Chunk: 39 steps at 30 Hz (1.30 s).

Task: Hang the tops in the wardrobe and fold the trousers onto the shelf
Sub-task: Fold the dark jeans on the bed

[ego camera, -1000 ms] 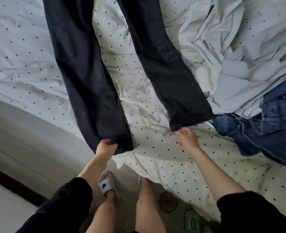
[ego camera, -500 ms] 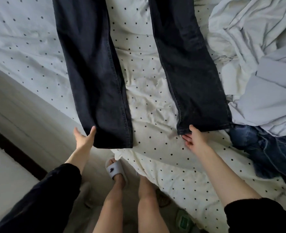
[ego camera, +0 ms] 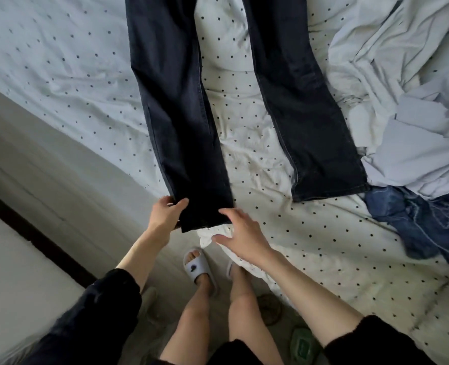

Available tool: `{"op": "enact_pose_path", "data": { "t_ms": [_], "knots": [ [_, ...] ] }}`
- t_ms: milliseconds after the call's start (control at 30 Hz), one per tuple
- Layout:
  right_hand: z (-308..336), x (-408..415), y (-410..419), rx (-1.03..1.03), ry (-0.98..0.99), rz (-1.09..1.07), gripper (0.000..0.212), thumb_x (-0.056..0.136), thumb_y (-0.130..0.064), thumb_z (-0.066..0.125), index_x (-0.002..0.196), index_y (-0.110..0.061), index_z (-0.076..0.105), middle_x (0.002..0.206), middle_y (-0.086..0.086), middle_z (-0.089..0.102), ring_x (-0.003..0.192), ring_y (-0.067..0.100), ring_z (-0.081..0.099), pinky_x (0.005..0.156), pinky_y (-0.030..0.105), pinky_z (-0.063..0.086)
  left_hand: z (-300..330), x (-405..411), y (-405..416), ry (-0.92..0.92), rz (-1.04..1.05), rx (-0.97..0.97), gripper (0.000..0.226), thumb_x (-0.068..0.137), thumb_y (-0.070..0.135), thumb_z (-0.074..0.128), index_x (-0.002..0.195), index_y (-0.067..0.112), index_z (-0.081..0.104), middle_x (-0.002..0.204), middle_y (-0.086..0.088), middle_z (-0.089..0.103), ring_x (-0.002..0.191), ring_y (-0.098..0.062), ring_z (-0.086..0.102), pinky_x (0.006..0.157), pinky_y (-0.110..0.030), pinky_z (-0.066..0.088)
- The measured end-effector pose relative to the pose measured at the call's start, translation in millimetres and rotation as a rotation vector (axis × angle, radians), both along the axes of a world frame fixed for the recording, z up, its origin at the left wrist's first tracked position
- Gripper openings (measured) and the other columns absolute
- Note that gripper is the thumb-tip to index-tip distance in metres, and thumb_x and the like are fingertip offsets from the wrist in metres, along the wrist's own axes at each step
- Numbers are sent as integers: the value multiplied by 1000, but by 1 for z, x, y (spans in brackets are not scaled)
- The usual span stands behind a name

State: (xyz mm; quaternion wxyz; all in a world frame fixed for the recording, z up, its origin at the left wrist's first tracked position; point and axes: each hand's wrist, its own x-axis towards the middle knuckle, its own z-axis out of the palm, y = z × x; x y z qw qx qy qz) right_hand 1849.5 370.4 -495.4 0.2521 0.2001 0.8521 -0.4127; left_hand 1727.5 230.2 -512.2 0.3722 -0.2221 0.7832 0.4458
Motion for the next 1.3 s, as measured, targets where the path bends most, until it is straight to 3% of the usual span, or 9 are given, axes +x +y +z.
{"op": "enact_pose_path", "data": {
  "t_ms": [133,200,333,433,600,733,933,1100,1300],
  "knots": [
    [24,-11,-18,-16,11,38,96,74,-54,70,148,-19,20,150,1,32,134,22,35,107,37,34,34,-10,26,28,-121,105,18,88,12,63,101,0,59,89,-14,66,78,-24,67,59,-25,57],
    [30,-10,-15,-32,36,-124,83,79,-49,68,144,-16,28,141,3,44,126,22,44,101,34,39,44,-13,43,65,-204,119,16,87,12,64,96,-1,61,84,-12,66,74,-21,67,59,-22,57],
    [28,1,16,57,243,-471,22,93,-14,50,114,-8,54,99,10,65,92,29,61,71,32,44,58,-8,92,152,-415,122,25,78,22,71,78,-1,61,71,-9,61,66,-20,58,59,-26,52],
    [22,13,62,58,264,-515,22,94,-8,47,113,-4,57,96,12,66,88,27,62,68,22,39,64,1,148,243,-588,16,37,84,17,64,55,10,43,54,-1,42,50,-12,38,44,-20,30],
    [19,38,134,-158,261,-671,44,90,-9,56,130,-16,40,103,-12,53,88,-2,54,71,6,42,59,17,253,230,-710,42,26,86,23,65,71,4,54,62,-3,53,57,-13,49,47,-20,37],
    [-11,52,196,-132,236,-921,49,89,-11,61,133,-11,38,105,-10,52,96,4,58,71,12,44,36,36,337,260,-834,28,25,86,19,62,71,4,49,71,-11,56,71,-22,54,60,-31,44],
    [-50,43,237,-141,51,-1133,43,91,-12,58,130,-8,41,113,6,60,93,17,59,76,24,41,-10,43,382,200,-848,-88,34,85,3,55,58,9,36,58,-5,48,64,-26,60,50,-27,44],
    [-71,42,246,126,-7,-977,27,92,-19,58,118,-13,54,105,5,63,98,21,61,75,30,45,-27,50,393,148,-889,-58,40,84,4,61,56,10,34,60,-6,48,83,-37,68,56,-31,48],
    [-68,69,255,234,-157,-1124,21,95,-19,48,100,-6,64,97,9,69,91,30,62,65,30,39,-29,77,400,85,-1011,-4,43,86,17,65,56,11,35,57,-4,46,67,-28,60,54,-27,40]
  ]
}}
